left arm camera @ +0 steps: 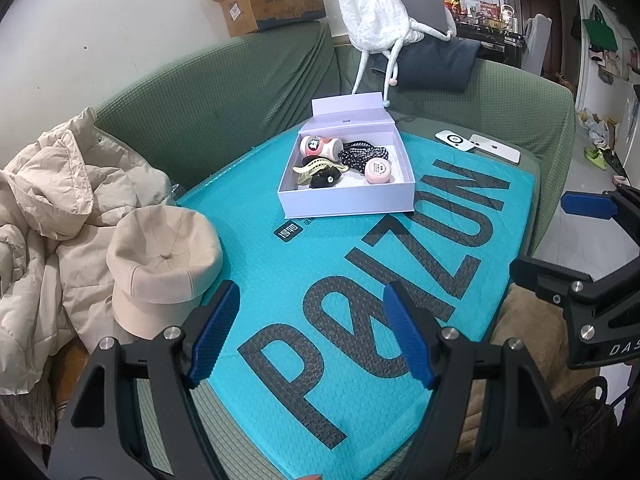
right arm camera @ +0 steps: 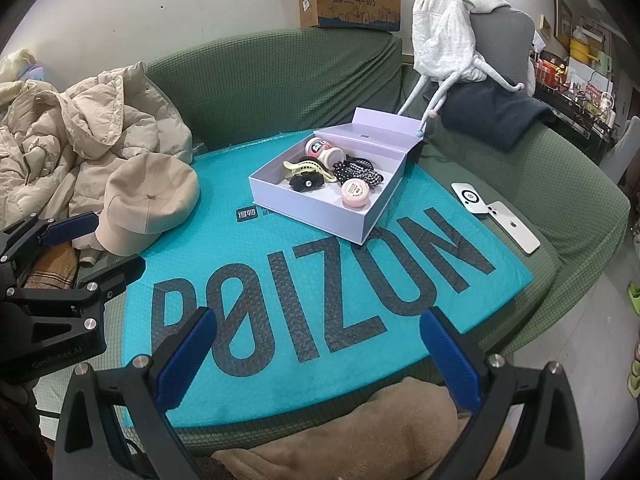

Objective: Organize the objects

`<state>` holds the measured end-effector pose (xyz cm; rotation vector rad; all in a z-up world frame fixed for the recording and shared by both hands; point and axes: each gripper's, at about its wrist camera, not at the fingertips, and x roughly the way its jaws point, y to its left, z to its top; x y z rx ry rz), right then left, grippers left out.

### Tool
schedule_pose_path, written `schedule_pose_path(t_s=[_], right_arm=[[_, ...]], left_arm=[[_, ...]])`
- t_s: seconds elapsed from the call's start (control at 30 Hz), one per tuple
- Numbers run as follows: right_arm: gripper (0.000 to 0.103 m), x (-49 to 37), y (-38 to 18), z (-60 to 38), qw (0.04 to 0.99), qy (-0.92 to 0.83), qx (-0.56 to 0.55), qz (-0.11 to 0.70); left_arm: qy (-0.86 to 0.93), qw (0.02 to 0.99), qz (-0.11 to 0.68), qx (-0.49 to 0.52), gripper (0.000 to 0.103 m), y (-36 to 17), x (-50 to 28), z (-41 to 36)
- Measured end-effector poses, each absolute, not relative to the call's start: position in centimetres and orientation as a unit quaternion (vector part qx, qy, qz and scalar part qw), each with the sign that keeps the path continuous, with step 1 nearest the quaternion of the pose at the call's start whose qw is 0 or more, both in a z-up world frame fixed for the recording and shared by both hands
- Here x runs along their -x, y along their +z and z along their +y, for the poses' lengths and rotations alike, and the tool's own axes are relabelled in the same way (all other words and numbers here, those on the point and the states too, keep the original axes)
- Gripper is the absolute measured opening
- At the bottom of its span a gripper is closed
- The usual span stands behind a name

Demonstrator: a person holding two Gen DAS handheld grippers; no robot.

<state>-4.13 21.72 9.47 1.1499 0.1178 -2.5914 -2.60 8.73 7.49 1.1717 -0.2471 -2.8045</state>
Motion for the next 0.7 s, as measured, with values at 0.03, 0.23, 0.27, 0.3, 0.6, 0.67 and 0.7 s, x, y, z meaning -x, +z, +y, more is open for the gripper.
schedule_pose_path(t_s=[0.03,0.23,0.27,0.3,0.6,0.67,0.7], right_arm=[[0.102,4.15,9.43,21.72,0.151,-0.902,-0.401,0.041],[0.102,4.23,9.22,21.7,0.152,-0.901,-0.404,0.042],[0.102,4.23,9.21,21.7,0.152,-0.901,-0.404,0.042],[0.102,4.22,9.21,21.69,0.152,-0.901,-0.404,0.042],[0.102,4.46,8.79,21.68,0.152,-0.899,-0.409,0.043],[0.102,4.56,8.61,21.69,0.153,-0.898,-0.411,0.043],[0.102,4.6,8.54,21.69,0.153,-0.897,-0.411,0.044]], left_arm=[[-0.919,0.046,-0.082,-0.384,0.073,7.48,2.59,8.71],[-0.917,0.045,-0.078,-0.389,0.073,7.24,2.73,8.74],[-0.917,0.045,-0.077,-0.389,0.073,7.2,2.76,8.75],[-0.917,0.045,-0.077,-0.39,0.073,7.17,2.79,8.74],[-0.915,0.046,-0.079,-0.393,0.079,6.88,2.94,8.82],[-0.915,0.045,-0.078,-0.393,0.079,6.85,2.95,8.76],[-0.915,0.045,-0.078,-0.394,0.08,6.78,2.99,8.76]])
